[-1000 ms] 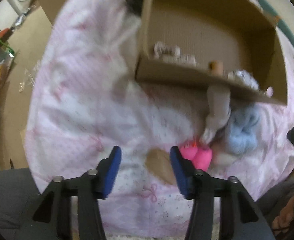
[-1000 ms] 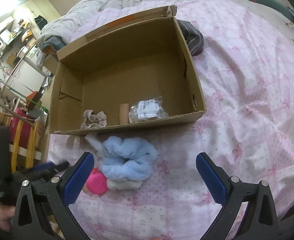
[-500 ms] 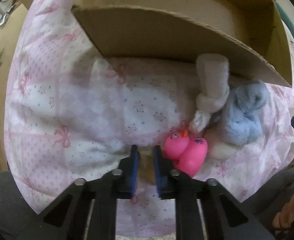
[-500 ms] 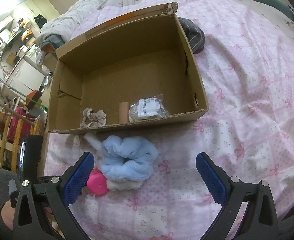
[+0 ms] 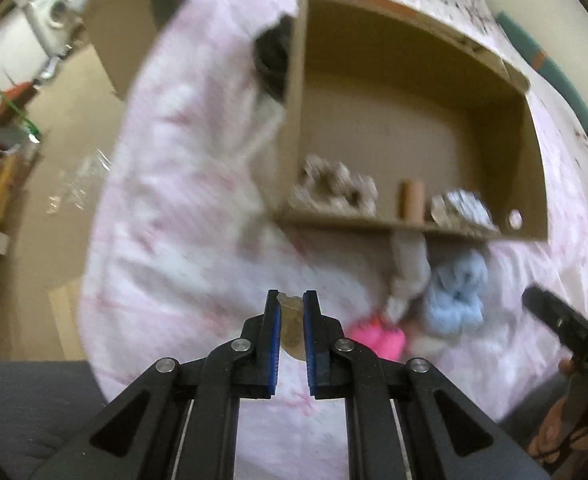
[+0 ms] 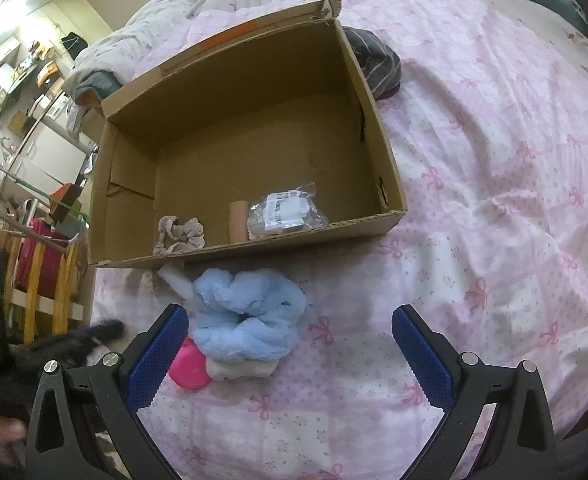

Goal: Organize soft objects
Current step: 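Grasp the translucent tan item with the left gripper while the right gripper grasps the blue scrunchie and white sock, then carry the tan item and blue scrunchie over the box with both grippers, then open the left gripper to drop the tan item while the right gripper releases the blue scrunchie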

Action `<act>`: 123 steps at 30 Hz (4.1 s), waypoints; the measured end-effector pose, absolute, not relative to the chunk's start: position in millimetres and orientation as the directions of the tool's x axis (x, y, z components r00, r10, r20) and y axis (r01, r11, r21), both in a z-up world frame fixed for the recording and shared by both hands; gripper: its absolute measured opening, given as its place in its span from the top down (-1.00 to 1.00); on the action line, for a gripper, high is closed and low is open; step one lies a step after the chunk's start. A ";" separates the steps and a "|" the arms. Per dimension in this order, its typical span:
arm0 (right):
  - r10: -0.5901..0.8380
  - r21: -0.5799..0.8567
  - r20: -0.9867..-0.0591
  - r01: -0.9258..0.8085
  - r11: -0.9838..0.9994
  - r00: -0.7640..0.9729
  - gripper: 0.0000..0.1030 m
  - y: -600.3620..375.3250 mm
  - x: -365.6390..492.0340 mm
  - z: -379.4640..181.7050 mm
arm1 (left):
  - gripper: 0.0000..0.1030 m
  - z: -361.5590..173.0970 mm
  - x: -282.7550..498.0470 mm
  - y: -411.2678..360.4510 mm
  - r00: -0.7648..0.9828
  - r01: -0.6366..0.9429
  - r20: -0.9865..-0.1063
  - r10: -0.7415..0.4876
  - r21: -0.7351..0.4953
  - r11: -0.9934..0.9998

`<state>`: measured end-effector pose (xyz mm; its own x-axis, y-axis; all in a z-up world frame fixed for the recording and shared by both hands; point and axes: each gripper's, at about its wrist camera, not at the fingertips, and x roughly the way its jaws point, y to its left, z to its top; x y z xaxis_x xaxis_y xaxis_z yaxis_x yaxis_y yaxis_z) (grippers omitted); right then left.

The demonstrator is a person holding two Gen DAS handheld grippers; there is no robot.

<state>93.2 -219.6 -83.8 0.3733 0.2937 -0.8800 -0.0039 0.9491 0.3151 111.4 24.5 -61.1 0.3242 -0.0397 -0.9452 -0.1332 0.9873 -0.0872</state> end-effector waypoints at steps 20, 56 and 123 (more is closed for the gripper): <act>0.316 0.287 -0.930 -0.163 0.944 0.187 -0.07 -153.4 109.3 -149.3 | 0.81 -71.1 123.8 32.5 0.337 -0.130 -0.941 -0.037 -0.085 0.988; 0.476 0.363 -0.713 -0.310 0.879 0.514 0.46 -206.0 110.1 17.8 | 0.81 28.1 155.3 36.9 0.512 -0.082 -0.848 -0.133 -0.203 0.976; 0.271 0.251 -0.842 -0.107 0.962 0.466 0.39 -208.1 164.0 -69.1 | 0.60 -42.1 206.1 -9.6 0.572 -0.013 -0.820 0.017 0.012 1.000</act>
